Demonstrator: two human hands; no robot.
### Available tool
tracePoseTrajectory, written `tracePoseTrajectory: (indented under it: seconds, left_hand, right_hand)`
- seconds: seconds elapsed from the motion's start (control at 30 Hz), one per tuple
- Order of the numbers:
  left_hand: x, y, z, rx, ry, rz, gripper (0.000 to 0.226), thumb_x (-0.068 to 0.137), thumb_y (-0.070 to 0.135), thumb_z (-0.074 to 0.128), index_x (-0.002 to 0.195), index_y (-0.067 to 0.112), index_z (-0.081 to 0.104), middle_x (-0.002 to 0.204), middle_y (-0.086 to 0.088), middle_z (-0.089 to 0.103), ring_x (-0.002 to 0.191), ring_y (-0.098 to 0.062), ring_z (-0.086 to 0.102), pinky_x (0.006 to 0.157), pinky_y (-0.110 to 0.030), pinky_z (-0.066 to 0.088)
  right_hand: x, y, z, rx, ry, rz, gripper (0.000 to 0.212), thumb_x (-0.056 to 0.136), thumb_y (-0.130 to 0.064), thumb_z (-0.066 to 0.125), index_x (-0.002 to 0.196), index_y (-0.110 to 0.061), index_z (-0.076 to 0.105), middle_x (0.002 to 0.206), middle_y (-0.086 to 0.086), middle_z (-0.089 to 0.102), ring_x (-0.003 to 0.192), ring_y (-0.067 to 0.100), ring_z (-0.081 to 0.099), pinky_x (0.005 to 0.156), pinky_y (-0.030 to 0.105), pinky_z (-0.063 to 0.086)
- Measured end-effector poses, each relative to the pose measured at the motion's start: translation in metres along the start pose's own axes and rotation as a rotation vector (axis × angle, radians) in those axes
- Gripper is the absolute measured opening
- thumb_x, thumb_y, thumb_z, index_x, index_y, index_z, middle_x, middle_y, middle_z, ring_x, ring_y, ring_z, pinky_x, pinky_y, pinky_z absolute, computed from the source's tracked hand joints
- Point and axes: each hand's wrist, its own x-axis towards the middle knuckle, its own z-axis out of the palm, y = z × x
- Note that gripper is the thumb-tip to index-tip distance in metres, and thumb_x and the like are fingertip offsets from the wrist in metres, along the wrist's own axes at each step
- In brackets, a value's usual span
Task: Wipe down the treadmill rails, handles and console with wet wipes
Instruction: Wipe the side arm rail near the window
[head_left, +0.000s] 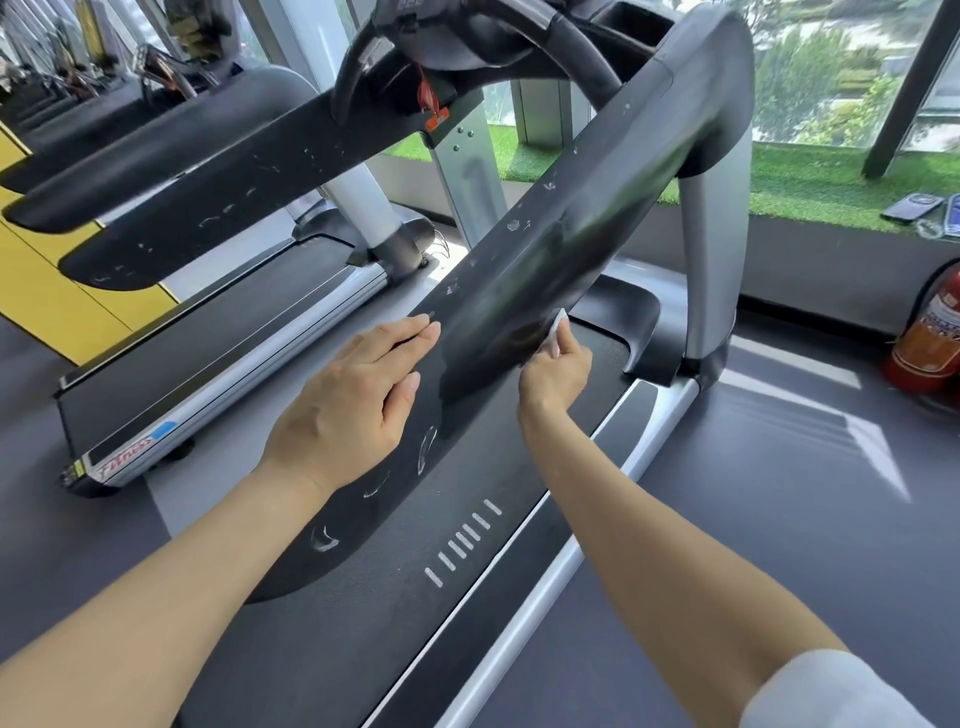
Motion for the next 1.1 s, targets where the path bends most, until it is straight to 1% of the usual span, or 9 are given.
tracePoseTrajectory:
  seconds: [0.1,0.27,0.4,0.47,0.53,0.7,0.83,0.97,1.1]
  left_hand:
    - [0.001,0.000,0.001,-0.014,0.006,0.009,0.048,0.093,0.028,0.035,0.137,0.018,0.050,0.139,0.008,0.048,0.127,-0.011,0.044,0.103,-0.030,0.041]
    - [0.000,-0.002,0.002,-0.019,0.015,0.024,0.048,0.092,0.026,0.036,0.137,0.017,0.050,0.138,0.007,0.048,0.127,-0.014,0.046,0.103,-0.030,0.041]
    - [0.001,-0.002,0.002,-0.038,0.015,0.018,0.046,0.091,0.019,0.043,0.136,0.016,0.051,0.138,0.006,0.049,0.127,-0.013,0.044,0.104,-0.026,0.037]
    - [0.001,-0.003,0.001,-0.053,0.007,0.013,0.046,0.091,0.020,0.043,0.137,0.016,0.050,0.139,0.006,0.049,0.128,-0.013,0.044,0.102,-0.032,0.041]
    - [0.000,-0.003,0.000,-0.068,0.004,0.007,0.046,0.091,0.020,0.043,0.136,0.017,0.051,0.139,0.006,0.049,0.129,-0.012,0.043,0.103,-0.032,0.040]
    - [0.001,-0.004,0.000,-0.093,0.000,0.000,0.043,0.093,0.012,0.049,0.135,0.016,0.052,0.138,0.006,0.049,0.128,-0.012,0.043,0.102,-0.025,0.035]
    - [0.001,-0.005,0.001,-0.107,-0.001,0.003,0.045,0.091,0.007,0.054,0.136,0.015,0.051,0.139,0.006,0.049,0.129,-0.012,0.043,0.103,-0.024,0.033]
    - [0.002,-0.005,-0.001,-0.126,-0.027,-0.004,0.045,0.093,0.009,0.050,0.137,0.017,0.049,0.141,0.007,0.046,0.131,-0.010,0.041,0.106,-0.025,0.033]
    - [-0.015,-0.004,-0.013,-0.145,-0.052,-0.015,0.044,0.092,0.006,0.051,0.135,0.015,0.052,0.139,0.006,0.048,0.128,-0.012,0.043,0.105,-0.025,0.034]
  right_hand:
    - [-0.015,-0.003,-0.003,-0.064,-0.011,-0.172,0.036,0.099,-0.006,0.040,0.129,-0.018,0.057,0.095,0.000,0.035,0.078,0.010,0.039,0.077,0.004,0.033]
    - [-0.058,0.010,-0.006,-0.185,-0.088,-0.414,0.054,0.093,0.007,0.041,0.136,-0.024,0.051,0.089,-0.012,0.032,0.082,0.015,0.042,0.081,0.006,0.034]
    - [-0.106,0.030,-0.013,-0.226,-0.178,-0.621,0.051,0.093,-0.005,0.044,0.139,-0.024,0.047,0.093,-0.016,0.034,0.084,0.019,0.044,0.085,0.018,0.039]
    - [-0.120,0.034,-0.017,-0.229,-0.223,-0.650,0.051,0.091,-0.003,0.046,0.139,-0.022,0.047,0.095,-0.016,0.037,0.085,0.016,0.045,0.086,0.020,0.041]
    - [-0.112,0.030,-0.016,-0.242,-0.193,-0.635,0.052,0.090,0.004,0.046,0.137,-0.018,0.049,0.095,-0.009,0.041,0.084,0.012,0.047,0.084,0.011,0.038]
    - [-0.048,-0.003,-0.002,-0.115,0.065,-0.324,0.037,0.094,0.000,0.047,0.128,-0.011,0.056,0.100,0.003,0.055,0.086,0.013,0.052,0.077,0.009,0.039]
    - [-0.087,-0.001,0.005,-0.088,0.067,-0.501,0.038,0.092,0.005,0.050,0.119,-0.015,0.066,0.088,-0.006,0.047,0.078,0.001,0.048,0.079,0.009,0.040]
    - [-0.148,0.019,-0.003,-0.054,-0.111,-0.591,0.038,0.091,-0.002,0.052,0.122,-0.020,0.063,0.089,0.001,0.046,0.078,0.007,0.047,0.079,0.020,0.042]
    - [-0.134,0.009,-0.004,-0.087,-0.116,-0.589,0.038,0.091,0.003,0.053,0.119,-0.019,0.064,0.087,-0.004,0.044,0.076,-0.001,0.046,0.079,0.012,0.039]
